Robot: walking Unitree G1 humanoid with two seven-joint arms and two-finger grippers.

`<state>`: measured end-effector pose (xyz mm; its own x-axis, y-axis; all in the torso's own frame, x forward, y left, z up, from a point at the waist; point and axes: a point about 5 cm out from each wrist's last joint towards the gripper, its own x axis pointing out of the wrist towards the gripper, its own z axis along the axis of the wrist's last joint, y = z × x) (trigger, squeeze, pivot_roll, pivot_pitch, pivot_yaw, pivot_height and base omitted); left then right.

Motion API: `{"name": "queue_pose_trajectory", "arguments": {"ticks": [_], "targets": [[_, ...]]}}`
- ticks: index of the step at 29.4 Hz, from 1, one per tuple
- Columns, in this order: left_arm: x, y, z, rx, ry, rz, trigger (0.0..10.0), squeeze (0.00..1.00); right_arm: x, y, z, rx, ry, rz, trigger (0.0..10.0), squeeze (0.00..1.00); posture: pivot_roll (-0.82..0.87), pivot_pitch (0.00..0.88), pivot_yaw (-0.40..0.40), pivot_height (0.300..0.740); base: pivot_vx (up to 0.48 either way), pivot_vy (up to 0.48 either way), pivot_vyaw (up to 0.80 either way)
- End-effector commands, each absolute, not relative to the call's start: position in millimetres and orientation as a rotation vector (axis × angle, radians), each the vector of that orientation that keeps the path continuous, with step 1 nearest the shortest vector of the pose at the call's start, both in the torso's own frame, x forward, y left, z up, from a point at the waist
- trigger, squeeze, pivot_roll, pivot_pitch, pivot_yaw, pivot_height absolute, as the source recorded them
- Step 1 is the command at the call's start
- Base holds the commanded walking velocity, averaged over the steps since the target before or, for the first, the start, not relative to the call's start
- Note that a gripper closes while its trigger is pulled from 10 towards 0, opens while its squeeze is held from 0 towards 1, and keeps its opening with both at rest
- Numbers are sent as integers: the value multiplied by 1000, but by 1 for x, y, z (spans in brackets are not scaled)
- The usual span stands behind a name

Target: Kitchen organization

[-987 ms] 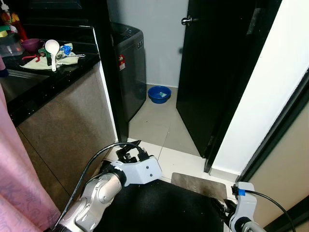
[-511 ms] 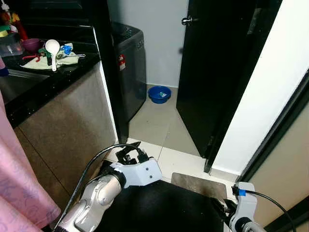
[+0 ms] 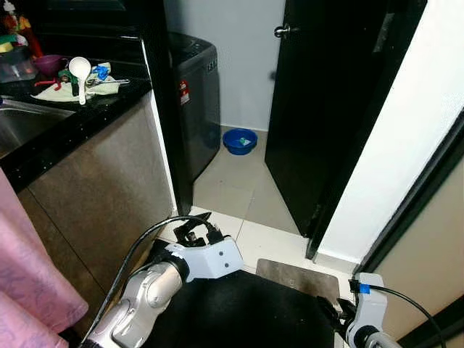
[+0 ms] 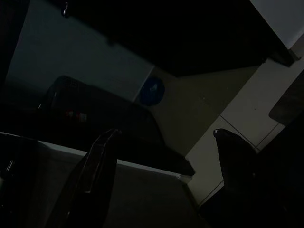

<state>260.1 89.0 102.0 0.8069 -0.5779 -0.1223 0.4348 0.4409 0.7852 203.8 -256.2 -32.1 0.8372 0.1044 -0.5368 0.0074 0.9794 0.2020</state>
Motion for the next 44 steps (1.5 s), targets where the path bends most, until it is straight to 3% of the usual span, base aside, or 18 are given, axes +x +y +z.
{"name": "queue_pose_trajectory", "arguments": {"ticks": [1,35,38,42,44], "targets": [[261,91,100,945,-162,-638,10000,0,203,-254,-34,207,589,53,10000,0,-10,0,-6,740,0,0,0],[257,89,102,923,-162,-648,10000,0,201,-258,-33,209,579,43,10000,0,-30,0,4,740,0,0,0],[254,87,107,996,-233,-614,10000,0,201,-258,-32,209,578,43,10000,0,-34,0,4,740,0,0,0],[257,95,111,896,-215,-566,10000,0,201,-257,-32,209,578,43,10000,0,-38,0,7,740,0,0,0],[262,111,114,748,-160,-468,10000,0,202,-257,-32,210,575,41,10000,0,-38,0,9,740,0,0,0]]}}
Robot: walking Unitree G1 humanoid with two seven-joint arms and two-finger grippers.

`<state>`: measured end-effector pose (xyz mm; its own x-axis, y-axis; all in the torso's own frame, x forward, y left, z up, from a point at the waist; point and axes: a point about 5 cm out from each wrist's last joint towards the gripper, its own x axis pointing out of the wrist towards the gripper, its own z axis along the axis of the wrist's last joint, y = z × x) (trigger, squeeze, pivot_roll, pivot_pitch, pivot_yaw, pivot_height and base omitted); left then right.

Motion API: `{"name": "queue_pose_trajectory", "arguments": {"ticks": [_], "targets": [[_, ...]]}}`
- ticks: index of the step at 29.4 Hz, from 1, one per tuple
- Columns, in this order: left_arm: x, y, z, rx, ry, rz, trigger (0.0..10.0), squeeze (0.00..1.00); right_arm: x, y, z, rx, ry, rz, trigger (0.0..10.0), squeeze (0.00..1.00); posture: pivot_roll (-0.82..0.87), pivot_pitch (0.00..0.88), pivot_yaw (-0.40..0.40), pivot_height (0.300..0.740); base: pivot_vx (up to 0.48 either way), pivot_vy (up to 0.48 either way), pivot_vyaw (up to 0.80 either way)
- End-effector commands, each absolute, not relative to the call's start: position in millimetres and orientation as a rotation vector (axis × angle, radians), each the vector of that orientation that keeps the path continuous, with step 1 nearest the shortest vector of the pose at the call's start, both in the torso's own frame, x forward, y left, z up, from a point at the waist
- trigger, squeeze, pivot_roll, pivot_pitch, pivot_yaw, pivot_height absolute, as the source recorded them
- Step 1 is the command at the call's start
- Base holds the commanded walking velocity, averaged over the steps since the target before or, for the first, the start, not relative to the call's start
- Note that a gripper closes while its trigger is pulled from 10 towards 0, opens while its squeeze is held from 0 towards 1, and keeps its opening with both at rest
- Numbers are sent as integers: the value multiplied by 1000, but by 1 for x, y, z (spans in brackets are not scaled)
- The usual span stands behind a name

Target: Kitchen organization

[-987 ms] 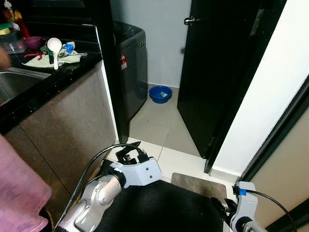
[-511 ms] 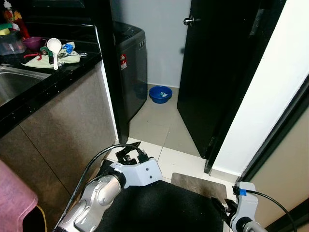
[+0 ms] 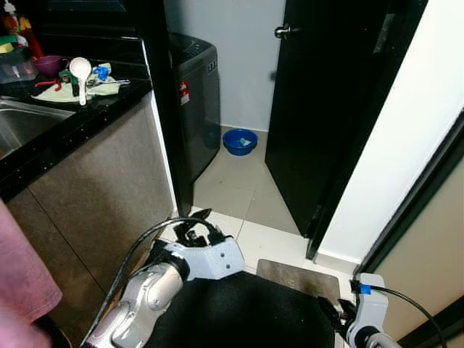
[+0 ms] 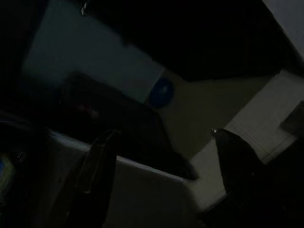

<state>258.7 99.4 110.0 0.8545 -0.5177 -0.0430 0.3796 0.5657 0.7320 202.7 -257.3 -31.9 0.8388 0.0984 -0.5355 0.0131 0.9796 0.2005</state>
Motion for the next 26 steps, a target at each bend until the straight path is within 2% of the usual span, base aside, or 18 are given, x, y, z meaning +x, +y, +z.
{"name": "queue_pose_trajectory", "arguments": {"ticks": [1,4,6,7,9,10,11,13,18,22,26], "targets": [[263,119,116,674,-138,-427,10000,0,202,-257,-32,210,575,41,10000,0,-38,0,9,740,0,0,0],[264,128,118,586,-112,-378,10000,0,202,-257,-32,210,574,40,10000,0,-33,0,6,740,0,0,0],[269,163,112,307,5,-193,10000,0,202,-256,-32,210,577,44,10000,0,-31,0,4,740,0,0,0],[269,163,112,307,5,-193,10000,0,202,-256,-32,210,577,44,10000,0,-31,0,4,740,0,0,0],[264,189,97,115,88,-78,10000,0,202,-256,-32,210,579,46,10000,0,-40,0,6,740,0,0,0],[259,200,85,73,120,-44,10000,0,202,-255,-33,210,579,47,10000,0,-44,0,8,740,0,0,0],[259,200,85,73,120,-44,10000,0,202,-255,-33,210,579,47,10000,0,-44,0,8,740,0,0,0],[232,228,31,-66,326,79,10000,0,200,-255,-32,209,575,44,10000,0,-62,0,14,740,0,0,0],[214,229,5,-92,445,60,10000,0,199,-256,-32,209,571,40,10000,0,-73,0,18,740,0,0,0],[191,207,-23,-145,580,-50,10000,0,198,-258,-30,208,567,36,10000,0,-78,0,19,740,0,0,0],[186,197,-34,-145,625,-82,10000,0,199,-259,-29,206,565,36,10000,0,-78,0,9,740,0,0,0]]}}
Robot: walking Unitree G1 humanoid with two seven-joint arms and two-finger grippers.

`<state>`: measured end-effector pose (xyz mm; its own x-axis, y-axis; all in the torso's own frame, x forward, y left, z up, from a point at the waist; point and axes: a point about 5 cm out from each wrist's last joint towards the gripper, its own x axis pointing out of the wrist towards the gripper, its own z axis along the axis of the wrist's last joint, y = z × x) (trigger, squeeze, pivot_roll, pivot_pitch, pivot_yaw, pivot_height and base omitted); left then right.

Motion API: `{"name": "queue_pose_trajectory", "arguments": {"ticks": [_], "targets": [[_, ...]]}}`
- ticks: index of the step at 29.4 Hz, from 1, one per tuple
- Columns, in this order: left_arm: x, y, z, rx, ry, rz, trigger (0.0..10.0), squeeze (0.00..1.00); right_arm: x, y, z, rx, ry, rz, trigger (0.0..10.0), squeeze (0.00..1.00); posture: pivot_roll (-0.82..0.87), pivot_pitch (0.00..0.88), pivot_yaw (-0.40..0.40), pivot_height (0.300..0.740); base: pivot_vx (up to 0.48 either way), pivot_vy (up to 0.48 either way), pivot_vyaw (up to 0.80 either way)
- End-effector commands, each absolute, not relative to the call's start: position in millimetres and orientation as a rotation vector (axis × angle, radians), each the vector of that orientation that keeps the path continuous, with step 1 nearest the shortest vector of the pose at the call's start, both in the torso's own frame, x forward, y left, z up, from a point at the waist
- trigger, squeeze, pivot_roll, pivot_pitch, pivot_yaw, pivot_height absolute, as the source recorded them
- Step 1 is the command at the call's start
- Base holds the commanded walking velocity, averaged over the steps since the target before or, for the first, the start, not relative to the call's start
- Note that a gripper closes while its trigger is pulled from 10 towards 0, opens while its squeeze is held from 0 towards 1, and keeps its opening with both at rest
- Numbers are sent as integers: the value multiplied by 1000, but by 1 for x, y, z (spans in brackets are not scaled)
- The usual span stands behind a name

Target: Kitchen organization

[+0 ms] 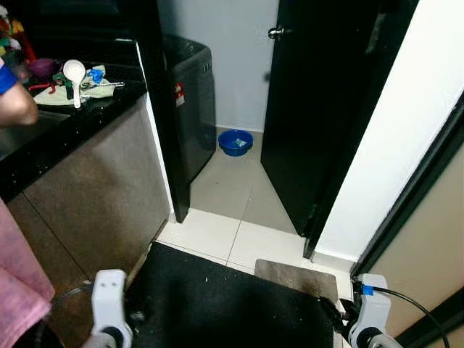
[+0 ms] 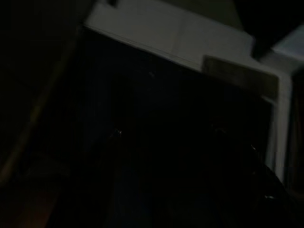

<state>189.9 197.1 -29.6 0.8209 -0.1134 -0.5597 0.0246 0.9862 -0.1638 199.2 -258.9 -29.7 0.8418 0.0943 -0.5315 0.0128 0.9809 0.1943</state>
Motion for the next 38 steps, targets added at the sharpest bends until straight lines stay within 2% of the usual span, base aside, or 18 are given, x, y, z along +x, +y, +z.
{"name": "queue_pose_trajectory", "arguments": {"ticks": [1,10,21,26,35,38], "targets": [[187,196,-36,-128,631,-101,10000,0,199,-260,-28,205,566,36,10000,0,-79,0,5,740,0,0,0],[196,196,-45,-101,659,-81,10000,0,203,-261,-26,198,566,37,10000,0,-87,0,3,740,0,0,0],[187,218,-67,-117,770,3,10000,0,207,-255,-27,185,579,54,10000,0,-109,0,27,740,0,0,0],[179,220,-75,-106,846,13,10000,0,206,-253,-29,186,592,59,10000,0,-124,0,39,740,0,0,-800],[176,223,-78,-102,874,36,10000,0,204,-257,-28,188,589,50,10000,0,-133,0,33,740,0,0,-800],[176,227,-77,-101,871,46,10000,0,206,-260,-27,188,585,47,10000,0,-130,0,26,740,0,0,0]]}}
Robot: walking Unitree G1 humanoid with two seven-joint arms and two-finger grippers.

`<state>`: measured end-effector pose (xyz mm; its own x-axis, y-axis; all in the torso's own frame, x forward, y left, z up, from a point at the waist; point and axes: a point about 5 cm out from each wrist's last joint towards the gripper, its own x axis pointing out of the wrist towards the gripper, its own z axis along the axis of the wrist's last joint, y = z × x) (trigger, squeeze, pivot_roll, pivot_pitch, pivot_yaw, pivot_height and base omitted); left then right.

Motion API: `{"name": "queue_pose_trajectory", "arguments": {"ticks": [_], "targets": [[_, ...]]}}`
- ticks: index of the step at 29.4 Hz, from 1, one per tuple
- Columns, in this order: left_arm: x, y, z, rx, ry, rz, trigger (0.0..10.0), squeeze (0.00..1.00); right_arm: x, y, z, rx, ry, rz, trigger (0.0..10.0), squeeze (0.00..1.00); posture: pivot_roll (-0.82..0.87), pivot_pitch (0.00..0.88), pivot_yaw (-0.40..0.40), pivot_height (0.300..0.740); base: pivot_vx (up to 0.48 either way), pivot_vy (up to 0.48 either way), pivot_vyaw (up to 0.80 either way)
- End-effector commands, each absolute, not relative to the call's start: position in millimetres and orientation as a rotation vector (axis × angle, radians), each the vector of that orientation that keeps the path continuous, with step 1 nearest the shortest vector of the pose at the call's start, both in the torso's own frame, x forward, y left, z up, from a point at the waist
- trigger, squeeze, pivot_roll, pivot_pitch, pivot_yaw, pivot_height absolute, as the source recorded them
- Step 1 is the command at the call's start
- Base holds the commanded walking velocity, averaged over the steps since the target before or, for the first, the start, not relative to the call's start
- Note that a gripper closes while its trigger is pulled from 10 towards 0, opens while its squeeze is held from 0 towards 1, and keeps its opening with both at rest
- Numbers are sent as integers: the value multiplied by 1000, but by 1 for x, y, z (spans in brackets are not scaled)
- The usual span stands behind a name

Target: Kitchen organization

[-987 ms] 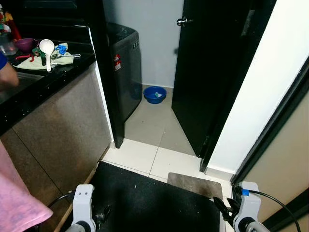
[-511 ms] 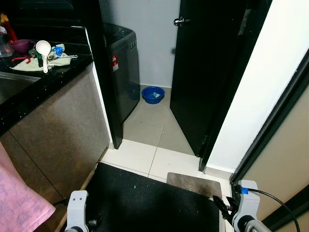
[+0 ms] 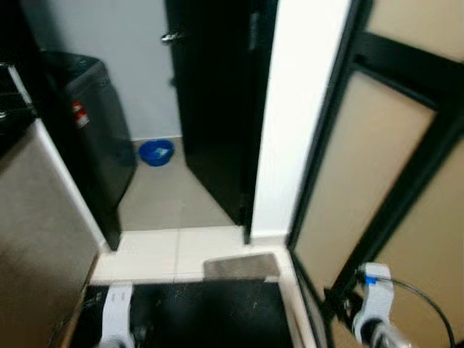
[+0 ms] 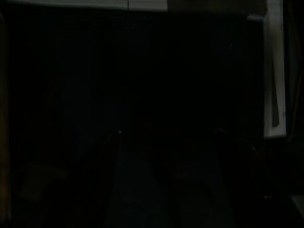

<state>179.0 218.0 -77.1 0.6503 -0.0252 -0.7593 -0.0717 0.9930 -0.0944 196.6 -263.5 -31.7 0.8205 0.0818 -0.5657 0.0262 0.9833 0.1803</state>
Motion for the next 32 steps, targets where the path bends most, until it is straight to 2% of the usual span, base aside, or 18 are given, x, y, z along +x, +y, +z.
{"name": "queue_pose_trajectory", "arguments": {"ticks": [1,16,32], "targets": [[176,228,-76,-101,870,49,10000,0,206,-260,-27,188,585,47,10000,0,-130,0,27,740,0,0,0],[157,246,-79,-134,865,115,10000,0,197,-265,-31,191,595,43,10000,0,-133,0,27,740,0,0,0],[179,230,-70,-163,728,92,10000,0,194,-269,-34,193,614,35,10000,0,-116,0,0,740,0,0,0]]}}
